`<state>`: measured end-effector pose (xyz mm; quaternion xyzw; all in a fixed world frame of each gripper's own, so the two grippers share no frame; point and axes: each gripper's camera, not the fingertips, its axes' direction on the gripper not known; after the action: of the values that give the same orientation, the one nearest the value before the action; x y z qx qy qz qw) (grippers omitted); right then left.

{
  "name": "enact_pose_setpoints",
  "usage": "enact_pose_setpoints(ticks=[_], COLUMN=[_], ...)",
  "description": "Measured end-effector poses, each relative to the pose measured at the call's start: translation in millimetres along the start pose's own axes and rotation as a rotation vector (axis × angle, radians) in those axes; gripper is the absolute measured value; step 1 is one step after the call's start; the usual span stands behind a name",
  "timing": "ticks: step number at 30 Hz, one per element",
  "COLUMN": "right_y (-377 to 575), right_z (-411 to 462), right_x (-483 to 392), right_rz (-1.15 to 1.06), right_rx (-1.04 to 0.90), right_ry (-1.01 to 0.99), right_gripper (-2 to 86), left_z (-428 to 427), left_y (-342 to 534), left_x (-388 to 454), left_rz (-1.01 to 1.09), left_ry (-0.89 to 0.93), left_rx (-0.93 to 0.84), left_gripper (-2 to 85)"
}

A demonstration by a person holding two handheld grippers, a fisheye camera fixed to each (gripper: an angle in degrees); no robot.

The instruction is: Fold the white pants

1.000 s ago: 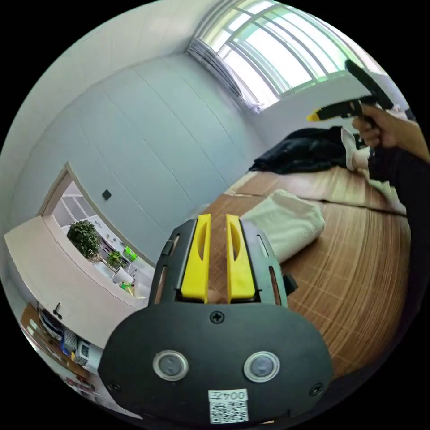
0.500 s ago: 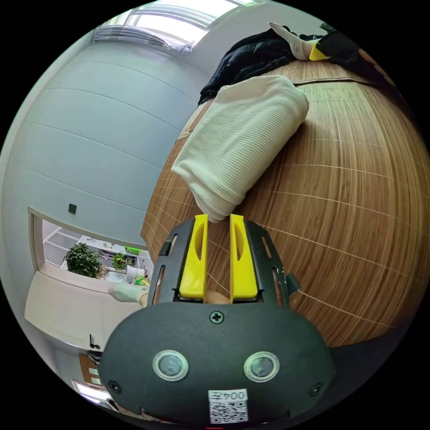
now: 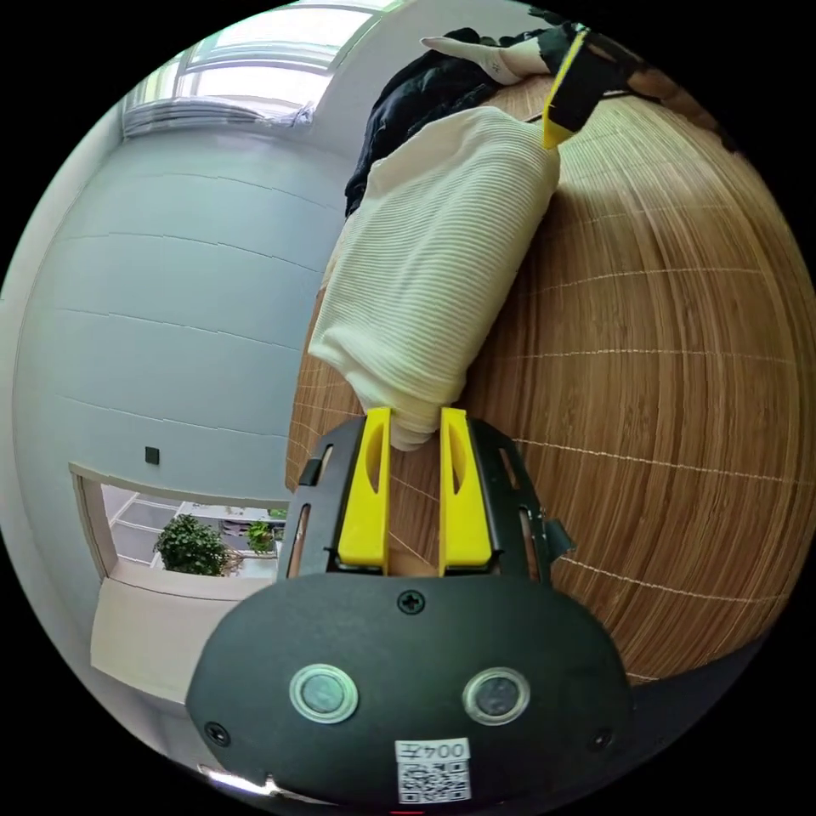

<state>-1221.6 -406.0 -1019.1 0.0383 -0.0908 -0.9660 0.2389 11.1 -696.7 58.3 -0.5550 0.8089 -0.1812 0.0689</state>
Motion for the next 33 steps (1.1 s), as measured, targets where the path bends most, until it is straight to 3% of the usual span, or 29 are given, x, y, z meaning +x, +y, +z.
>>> enact_pose_setpoints(ticks=[10, 17, 23, 28, 33], right_y=[-8, -4, 6, 12, 14], right_z=[7, -19, -22, -16, -41], right_x=[-9, 7, 27, 44, 17], right_rz=[-0.018, 0.031, 0.111, 0.216, 0.137], right_rx=[0.028, 0.021, -0.077, -0.107, -0.045], right_ry=[-0.031, -0.027, -0.052, -0.233, -0.118], right_gripper=[5.0, 0.3, 1.0, 4.3, 6.4], left_z=[21, -44, -60, -90, -105], left_y=[50, 117, 163, 170, 195], left_x=[-20, -72, -44, -18, -1], left_rz=[0.044, -0.037, -0.086, 0.0, 0.076], left_ry=[0.013, 0.142, 0.267, 0.103, 0.016], left_rx=[-0.031, 0.048, 0.029, 0.041, 0.057], left_gripper=[3.5, 1.3, 1.6, 3.1, 6.6])
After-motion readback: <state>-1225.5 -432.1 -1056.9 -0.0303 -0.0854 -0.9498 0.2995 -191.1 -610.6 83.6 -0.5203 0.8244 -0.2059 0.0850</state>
